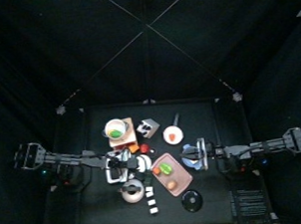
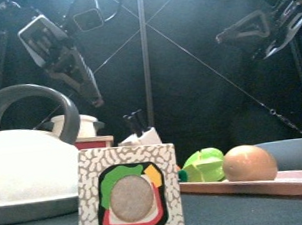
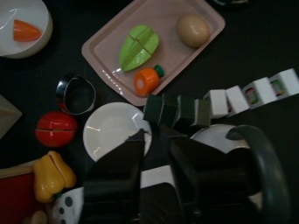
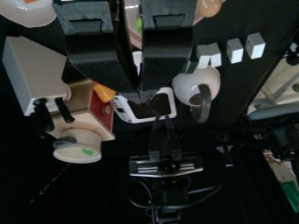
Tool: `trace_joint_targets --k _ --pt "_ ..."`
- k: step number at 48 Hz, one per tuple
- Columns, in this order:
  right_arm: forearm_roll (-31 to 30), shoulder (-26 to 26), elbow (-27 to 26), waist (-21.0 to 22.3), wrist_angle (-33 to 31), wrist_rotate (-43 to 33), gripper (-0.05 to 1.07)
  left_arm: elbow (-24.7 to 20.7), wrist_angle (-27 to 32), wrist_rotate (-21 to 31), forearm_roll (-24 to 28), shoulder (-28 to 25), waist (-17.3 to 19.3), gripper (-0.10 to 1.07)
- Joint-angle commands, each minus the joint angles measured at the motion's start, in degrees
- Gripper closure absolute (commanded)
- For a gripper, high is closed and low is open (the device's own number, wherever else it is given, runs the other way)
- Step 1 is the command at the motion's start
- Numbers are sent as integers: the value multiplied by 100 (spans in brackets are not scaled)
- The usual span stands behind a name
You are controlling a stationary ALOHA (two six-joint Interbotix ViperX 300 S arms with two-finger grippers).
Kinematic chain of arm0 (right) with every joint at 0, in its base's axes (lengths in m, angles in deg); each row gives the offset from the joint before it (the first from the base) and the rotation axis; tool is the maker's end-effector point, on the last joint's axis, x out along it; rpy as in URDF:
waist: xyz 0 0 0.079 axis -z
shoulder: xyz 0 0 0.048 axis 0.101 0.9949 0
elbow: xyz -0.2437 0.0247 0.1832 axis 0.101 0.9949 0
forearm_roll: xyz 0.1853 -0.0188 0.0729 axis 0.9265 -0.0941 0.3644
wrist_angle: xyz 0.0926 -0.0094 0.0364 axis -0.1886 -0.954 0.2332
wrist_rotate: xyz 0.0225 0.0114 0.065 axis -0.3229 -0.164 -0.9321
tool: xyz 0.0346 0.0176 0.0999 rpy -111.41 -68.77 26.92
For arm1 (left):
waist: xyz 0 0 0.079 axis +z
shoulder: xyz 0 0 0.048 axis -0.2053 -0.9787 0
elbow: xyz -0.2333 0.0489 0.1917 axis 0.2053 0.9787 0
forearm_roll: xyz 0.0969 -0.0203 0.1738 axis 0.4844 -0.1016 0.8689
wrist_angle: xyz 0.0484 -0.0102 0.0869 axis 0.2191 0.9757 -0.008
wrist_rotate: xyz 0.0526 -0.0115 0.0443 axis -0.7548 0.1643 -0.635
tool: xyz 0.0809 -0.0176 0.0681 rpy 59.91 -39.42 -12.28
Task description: Grab apple
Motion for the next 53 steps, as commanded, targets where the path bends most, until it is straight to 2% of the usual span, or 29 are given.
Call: trace_joint_targets --k 1,4,14,27,34,45,53 --pt "9 -18 -62 9 53 0 101 -281 -62 9 378 -202 62 -2" --pt "9 -9 -62 9 44 0 101 -387 -70 9 624 -360 105 -6" --pt "18 -9 -44 18 53 0 101 -668 -70 9 1090 -782 396 -6" --pt "18 -9 -35 26 44 0 101 -782 -62 9 1204 -1116 773 -5" --pt "18 -9 -35 26 44 0 101 -809 -9 9 1441 -1257 905 -5" --pt "18 0 -35 26 44 0 101 -905 97 9 1696 -1468 1020 -5" --pt "18 18 -35 44 44 0 101 -1020 387 9 1767 -1652 1055 -5"
